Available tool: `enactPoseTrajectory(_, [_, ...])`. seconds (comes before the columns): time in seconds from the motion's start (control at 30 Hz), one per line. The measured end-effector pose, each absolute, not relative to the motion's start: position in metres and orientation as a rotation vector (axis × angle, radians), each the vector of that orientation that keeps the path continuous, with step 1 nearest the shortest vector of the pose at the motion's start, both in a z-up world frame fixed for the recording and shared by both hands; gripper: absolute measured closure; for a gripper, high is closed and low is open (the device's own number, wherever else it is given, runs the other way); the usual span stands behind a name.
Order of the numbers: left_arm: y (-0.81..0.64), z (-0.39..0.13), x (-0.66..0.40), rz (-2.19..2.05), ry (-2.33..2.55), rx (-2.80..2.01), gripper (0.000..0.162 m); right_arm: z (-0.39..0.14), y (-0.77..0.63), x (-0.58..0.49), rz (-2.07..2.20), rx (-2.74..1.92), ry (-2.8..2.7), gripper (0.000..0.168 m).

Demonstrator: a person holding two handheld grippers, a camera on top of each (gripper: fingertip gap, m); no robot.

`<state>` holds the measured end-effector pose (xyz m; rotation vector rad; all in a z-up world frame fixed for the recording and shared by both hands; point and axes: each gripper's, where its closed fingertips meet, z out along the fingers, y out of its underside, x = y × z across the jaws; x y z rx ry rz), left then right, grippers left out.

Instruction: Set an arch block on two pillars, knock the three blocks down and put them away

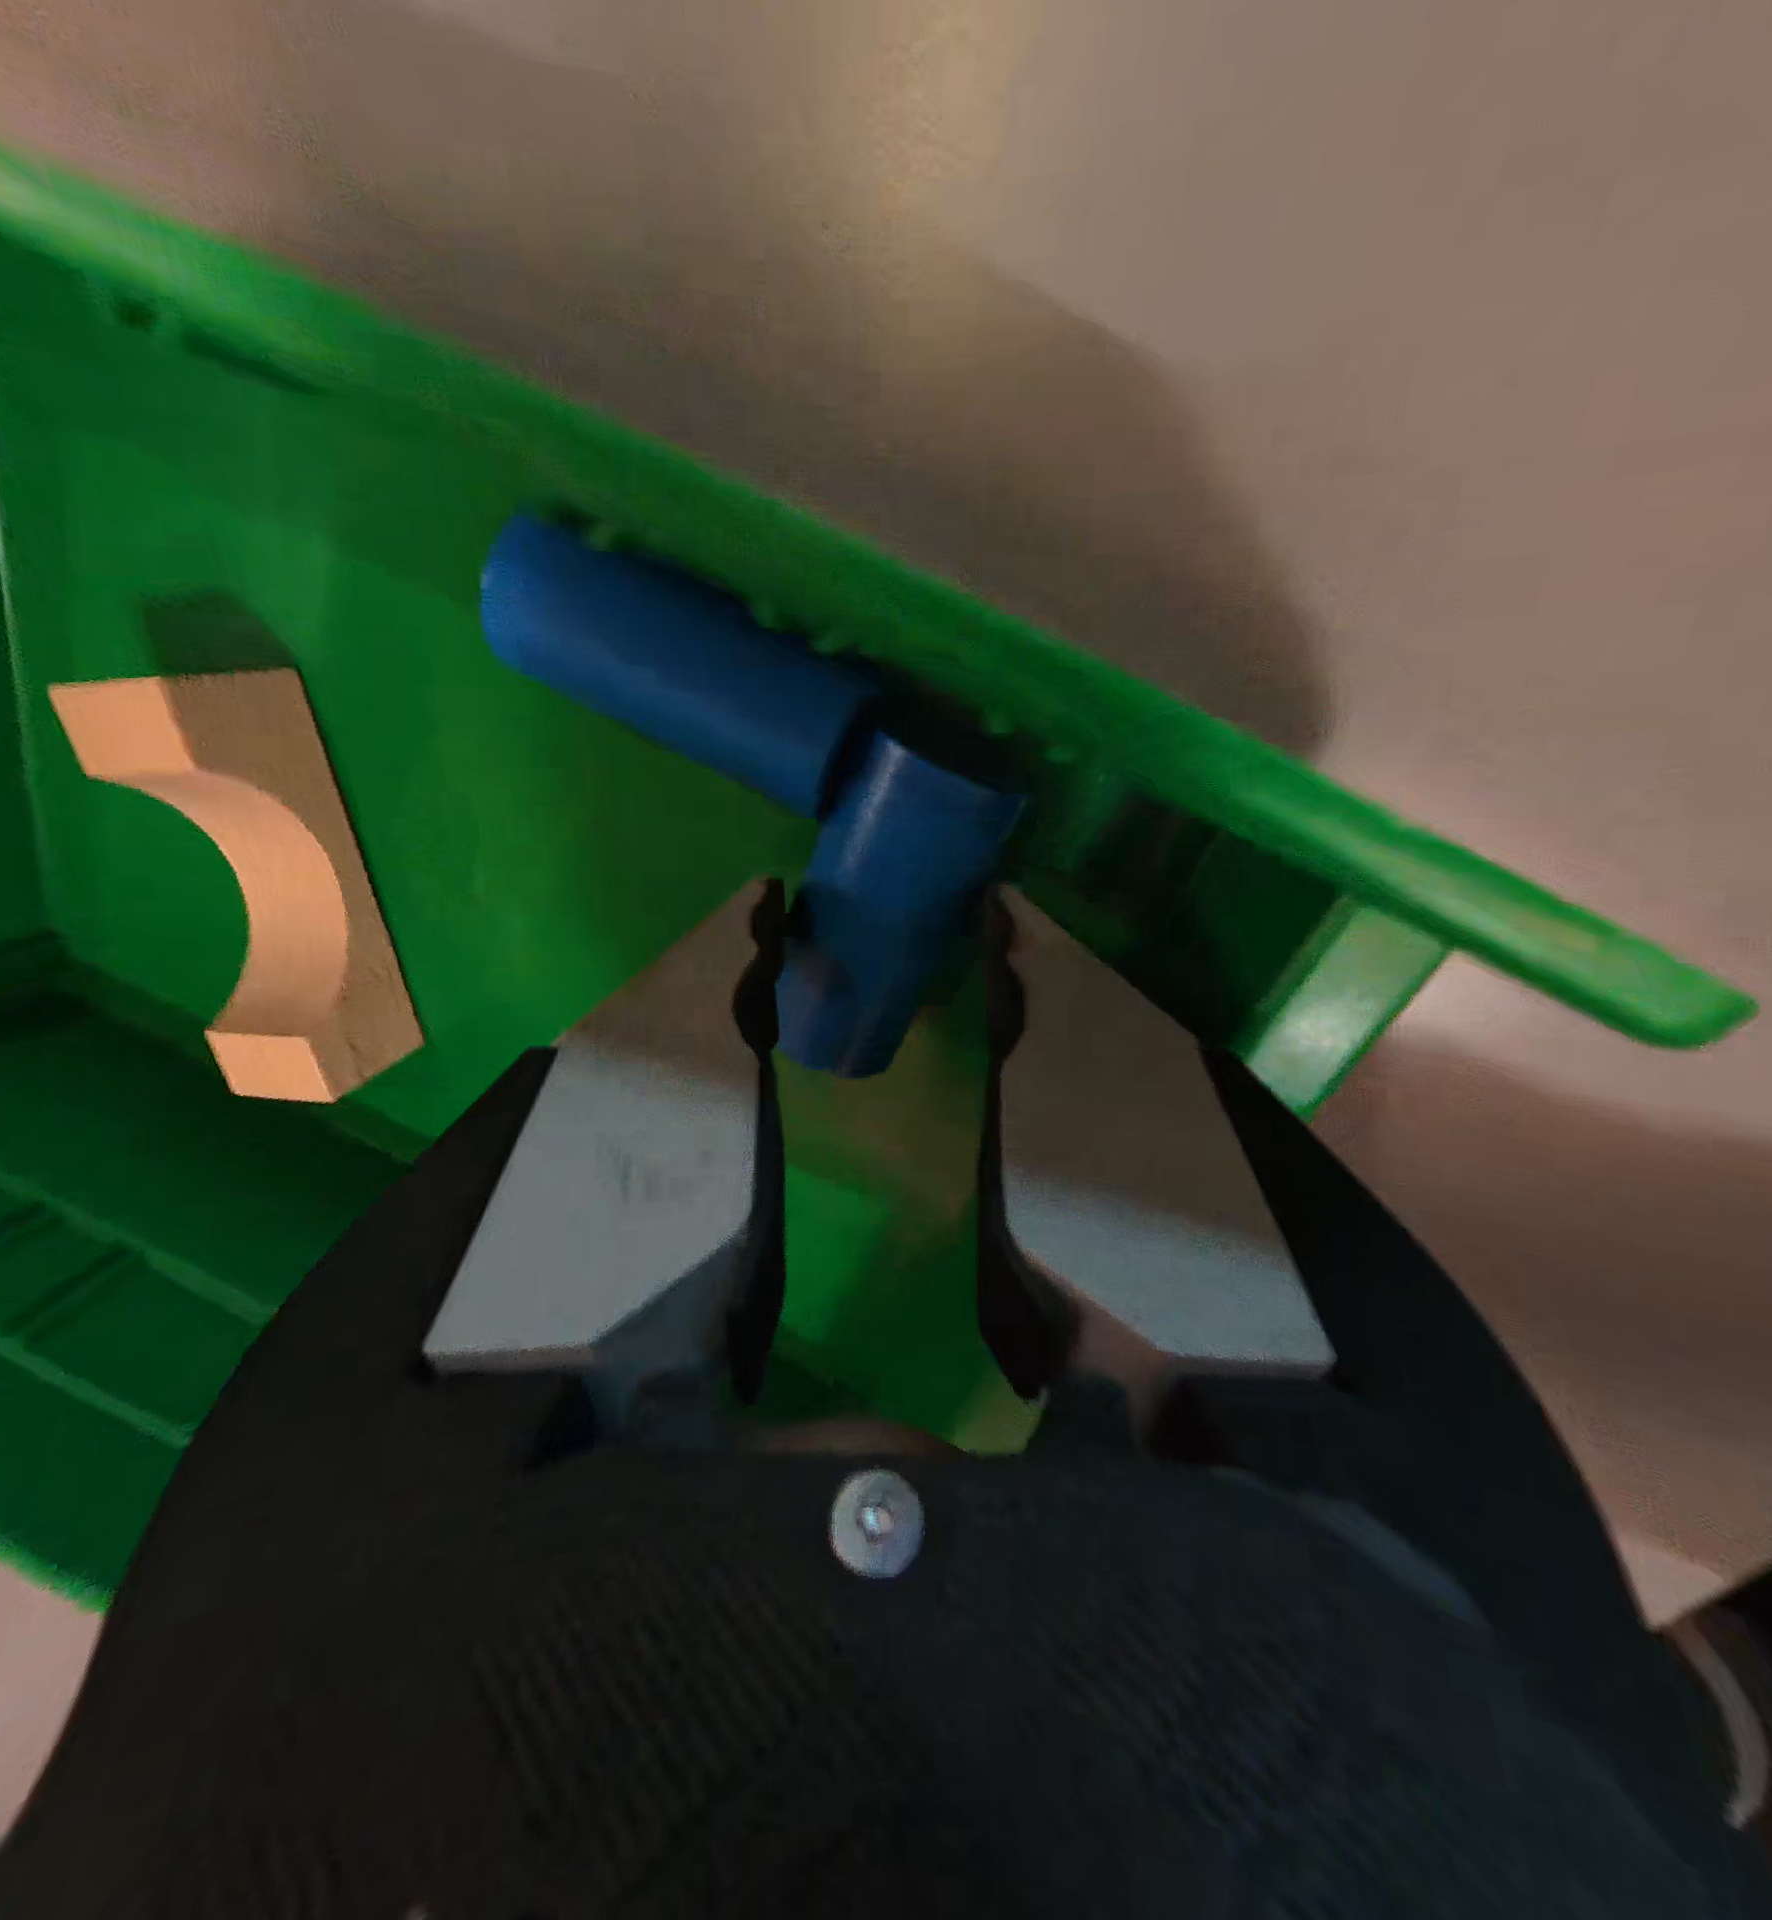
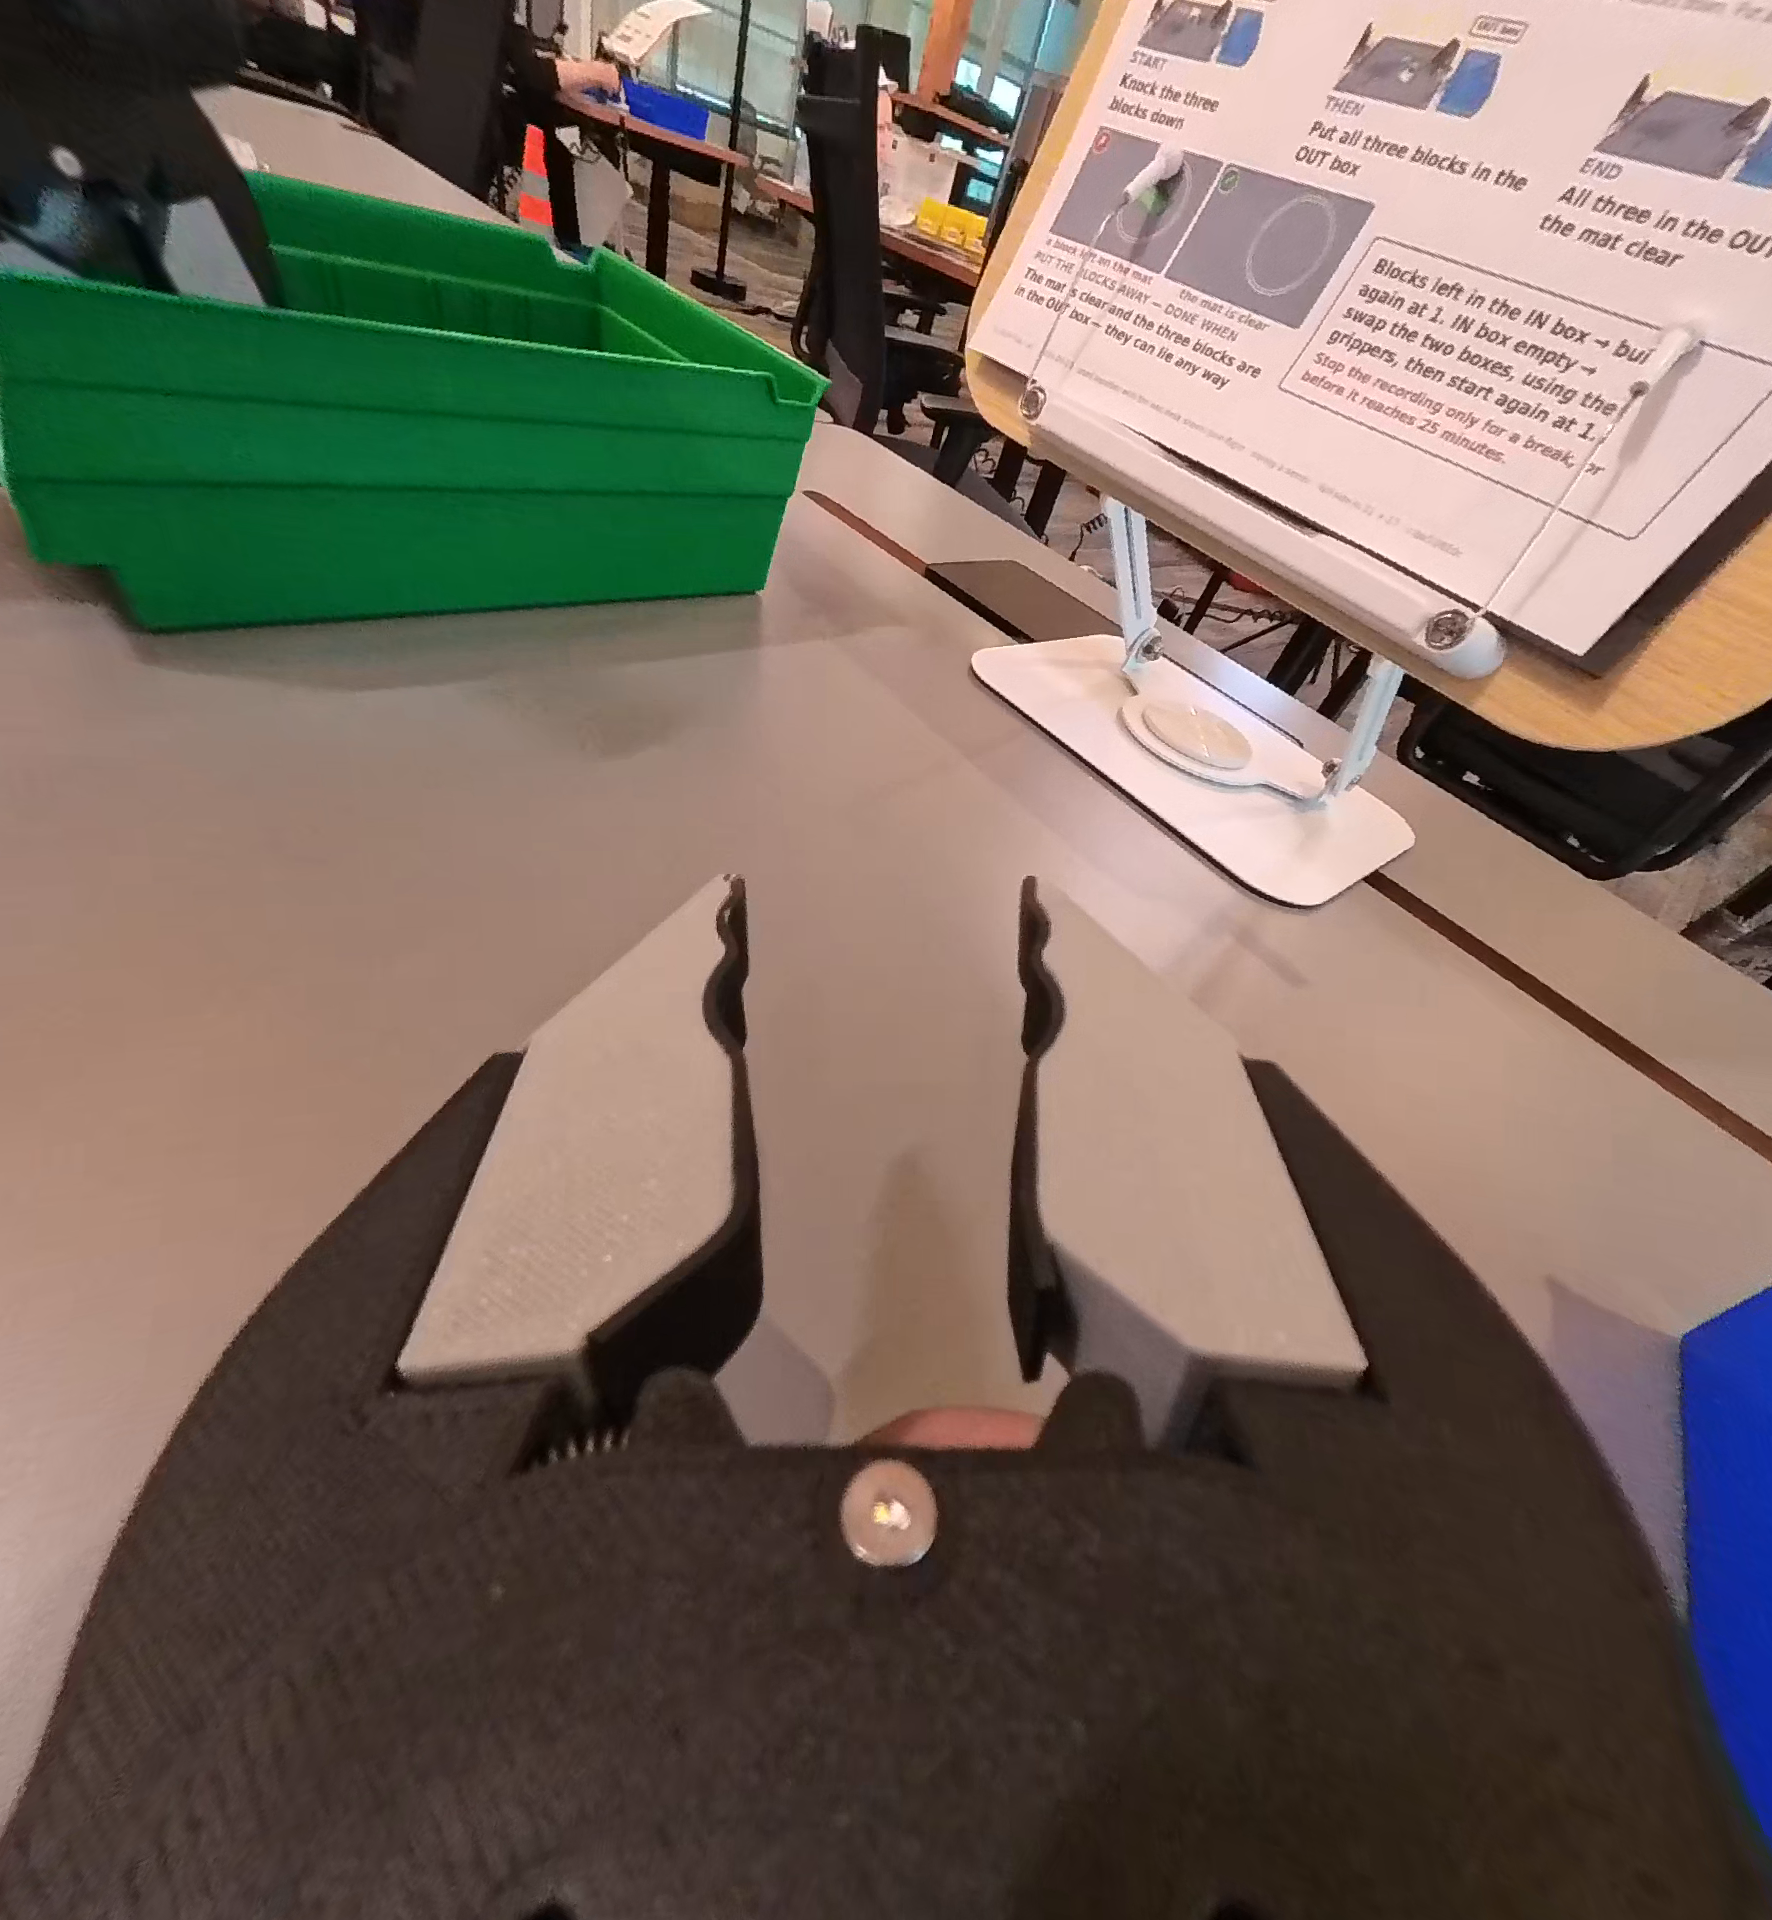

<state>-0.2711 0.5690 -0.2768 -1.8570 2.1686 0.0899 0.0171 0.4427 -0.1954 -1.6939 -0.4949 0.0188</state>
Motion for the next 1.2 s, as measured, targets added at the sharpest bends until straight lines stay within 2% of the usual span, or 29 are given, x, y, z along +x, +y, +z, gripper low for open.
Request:
enactPoseTrajectory(0.27, [0.572, -0.270, -0.276, 0.137, 2.149, -1.862, 0.131, -0.195, 0.441, 0.015, 0.019, -1.690, -0.509, 0.119])
enactPoseTrajectory(0.5, [0.596, -0.212, -0.269, -0.191, 1.650, -1.882, 0.131, -0.201, 0.443, 0.012, 0.040, -1.718, -0.519, 0.119])
enactPoseTrajectory(0.7, [0.611, -0.190, -0.277, -0.249, 1.316, -1.917, 0.131, -0.206, 0.442, 0.008, 0.039, -1.733, -0.551, 0.119])
enactPoseTrajectory(0.97, [0.486, -0.111, -0.155, -0.973, 1.265, -1.587, 0.132, -0.187, 0.424, -0.034, 0.452, -1.655, -0.604, 0.118])
enactPoseTrajectory(1.03, [0.458, -0.112, -0.118, -1.111, 1.256, -1.537, 0.132, -0.172, 0.416, -0.041, 0.562, -1.595, -0.605, 0.124])
enactPoseTrajectory(1.2, [0.433, -0.148, -0.044, -1.165, 1.310, -1.426, 0.132, -0.153, 0.412, -0.026, 0.644, -1.529, -0.512, 0.126])
